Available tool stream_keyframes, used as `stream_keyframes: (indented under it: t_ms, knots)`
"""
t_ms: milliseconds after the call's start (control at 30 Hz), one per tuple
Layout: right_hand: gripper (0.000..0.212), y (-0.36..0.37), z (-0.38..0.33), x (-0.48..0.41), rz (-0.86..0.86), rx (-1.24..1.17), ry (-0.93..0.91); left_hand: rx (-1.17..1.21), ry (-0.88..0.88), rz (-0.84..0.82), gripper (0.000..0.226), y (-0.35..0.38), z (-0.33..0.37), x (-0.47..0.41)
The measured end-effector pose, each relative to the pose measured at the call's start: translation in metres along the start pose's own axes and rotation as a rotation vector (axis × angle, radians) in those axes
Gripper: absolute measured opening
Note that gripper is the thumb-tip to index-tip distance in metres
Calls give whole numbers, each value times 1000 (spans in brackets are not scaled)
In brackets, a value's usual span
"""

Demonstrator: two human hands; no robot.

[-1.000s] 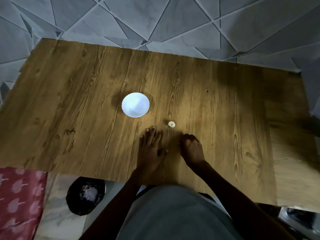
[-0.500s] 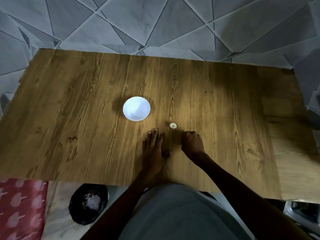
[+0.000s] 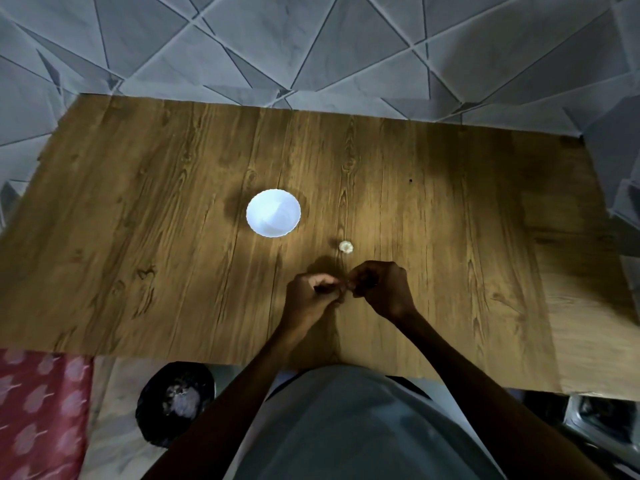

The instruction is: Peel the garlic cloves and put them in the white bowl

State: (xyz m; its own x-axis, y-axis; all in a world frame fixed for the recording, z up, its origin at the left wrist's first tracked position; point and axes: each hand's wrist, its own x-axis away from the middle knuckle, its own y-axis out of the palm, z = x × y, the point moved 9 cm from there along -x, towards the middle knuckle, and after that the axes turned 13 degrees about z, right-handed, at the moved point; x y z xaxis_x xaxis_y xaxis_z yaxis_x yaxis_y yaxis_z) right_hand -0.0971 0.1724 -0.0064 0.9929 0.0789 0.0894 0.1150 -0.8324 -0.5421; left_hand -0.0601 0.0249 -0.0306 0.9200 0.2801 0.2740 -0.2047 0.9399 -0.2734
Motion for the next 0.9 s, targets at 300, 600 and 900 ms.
stream_keyframes:
  t_ms: [300,600,900]
  knots:
    - [37,-1,-10,12,147,-37,-39,326,-617,73,9,6,-46,10]
    - [27,1,-2,14,176,-78,3,572,-736,-9,13,19,-51,18]
    - [9,14,37,15,56,-394,579,127,-35,-24,14,4,-15,7]
